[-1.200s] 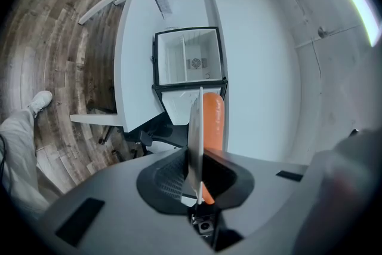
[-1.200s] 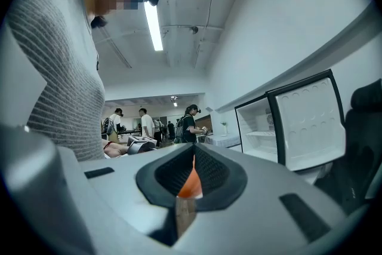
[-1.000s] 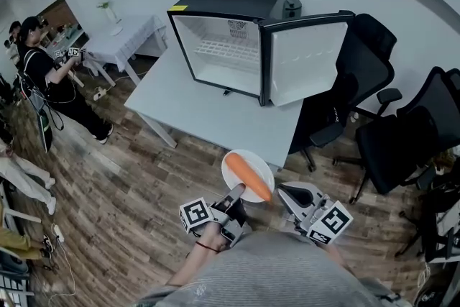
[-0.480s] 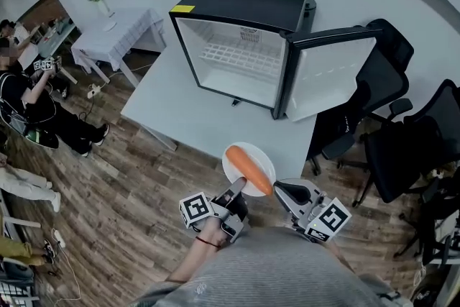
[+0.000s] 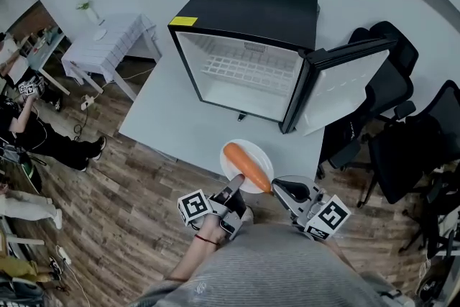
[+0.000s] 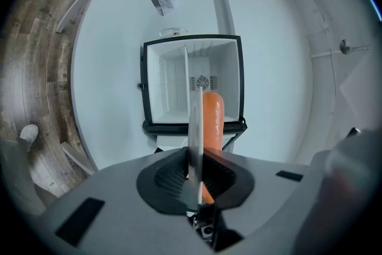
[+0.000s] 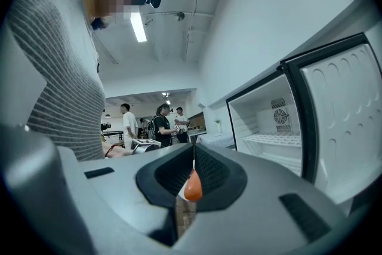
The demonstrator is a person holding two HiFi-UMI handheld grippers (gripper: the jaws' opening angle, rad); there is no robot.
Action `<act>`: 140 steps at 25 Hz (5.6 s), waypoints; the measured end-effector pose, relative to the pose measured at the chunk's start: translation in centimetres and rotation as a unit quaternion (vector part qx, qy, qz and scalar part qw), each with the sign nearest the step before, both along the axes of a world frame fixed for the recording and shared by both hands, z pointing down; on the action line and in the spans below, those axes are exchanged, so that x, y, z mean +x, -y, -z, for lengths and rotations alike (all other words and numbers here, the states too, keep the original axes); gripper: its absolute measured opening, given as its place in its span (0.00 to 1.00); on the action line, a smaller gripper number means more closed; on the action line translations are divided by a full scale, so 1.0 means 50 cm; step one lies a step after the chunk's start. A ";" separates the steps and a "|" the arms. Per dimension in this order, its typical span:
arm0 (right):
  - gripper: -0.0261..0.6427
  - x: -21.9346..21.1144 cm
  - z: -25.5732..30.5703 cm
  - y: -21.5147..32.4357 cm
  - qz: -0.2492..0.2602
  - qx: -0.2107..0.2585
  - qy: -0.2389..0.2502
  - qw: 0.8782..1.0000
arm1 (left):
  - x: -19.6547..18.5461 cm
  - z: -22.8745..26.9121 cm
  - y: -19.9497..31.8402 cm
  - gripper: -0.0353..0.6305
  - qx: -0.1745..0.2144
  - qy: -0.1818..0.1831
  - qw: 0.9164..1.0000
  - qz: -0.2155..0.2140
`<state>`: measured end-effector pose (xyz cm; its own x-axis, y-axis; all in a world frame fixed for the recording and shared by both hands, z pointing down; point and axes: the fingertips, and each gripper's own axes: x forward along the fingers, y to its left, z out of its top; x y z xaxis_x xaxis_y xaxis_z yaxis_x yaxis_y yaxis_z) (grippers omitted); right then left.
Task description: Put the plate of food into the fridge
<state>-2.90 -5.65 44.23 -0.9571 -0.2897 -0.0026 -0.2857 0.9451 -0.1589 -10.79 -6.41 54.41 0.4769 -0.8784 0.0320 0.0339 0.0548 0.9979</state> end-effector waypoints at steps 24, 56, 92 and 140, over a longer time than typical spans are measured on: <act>0.06 -0.107 0.001 0.095 -0.029 0.005 -0.021 0.999 | -0.102 -0.012 0.129 0.13 0.004 -0.018 0.999 -0.031; 0.06 -0.023 0.001 0.094 -0.021 0.002 -0.012 1.000 | -0.128 -0.028 0.228 0.13 -0.010 0.010 1.000 0.022; 0.06 -0.016 -0.042 0.144 -0.022 -0.031 -0.025 0.999 | -0.193 -0.083 0.504 0.13 -0.035 0.003 0.997 0.067; 0.06 -0.024 -0.061 0.216 -0.032 -0.049 -0.031 0.998 | -0.203 -0.088 0.672 0.13 -0.041 0.038 0.995 0.080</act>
